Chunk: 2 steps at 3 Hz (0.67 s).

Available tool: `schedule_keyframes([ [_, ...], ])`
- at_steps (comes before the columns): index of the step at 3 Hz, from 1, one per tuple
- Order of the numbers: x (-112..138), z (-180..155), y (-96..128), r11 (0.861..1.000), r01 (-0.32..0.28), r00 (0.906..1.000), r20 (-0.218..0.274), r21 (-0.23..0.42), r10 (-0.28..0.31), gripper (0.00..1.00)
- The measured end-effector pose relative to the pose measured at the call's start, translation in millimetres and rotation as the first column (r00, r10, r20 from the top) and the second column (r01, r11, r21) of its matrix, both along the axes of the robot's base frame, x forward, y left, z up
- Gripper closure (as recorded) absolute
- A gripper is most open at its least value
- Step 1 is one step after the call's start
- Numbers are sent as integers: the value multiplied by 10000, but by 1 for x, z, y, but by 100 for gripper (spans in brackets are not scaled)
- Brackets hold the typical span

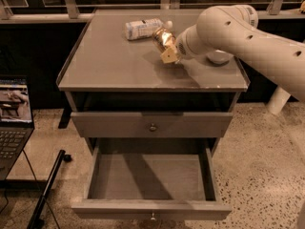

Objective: Pick orange can from middle drawer and place on counter

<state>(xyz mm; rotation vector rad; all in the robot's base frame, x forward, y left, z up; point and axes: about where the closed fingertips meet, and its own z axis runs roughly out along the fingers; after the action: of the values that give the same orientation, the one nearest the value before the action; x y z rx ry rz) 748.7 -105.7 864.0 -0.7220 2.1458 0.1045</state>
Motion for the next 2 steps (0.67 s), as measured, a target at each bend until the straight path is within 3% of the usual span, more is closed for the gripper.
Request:
schedule_keyframes([
  [1,0,0,0,10000,0,10000,0,0,0,15],
  [2,0,0,0,10000,-1,10000,-1,0,1,0],
])
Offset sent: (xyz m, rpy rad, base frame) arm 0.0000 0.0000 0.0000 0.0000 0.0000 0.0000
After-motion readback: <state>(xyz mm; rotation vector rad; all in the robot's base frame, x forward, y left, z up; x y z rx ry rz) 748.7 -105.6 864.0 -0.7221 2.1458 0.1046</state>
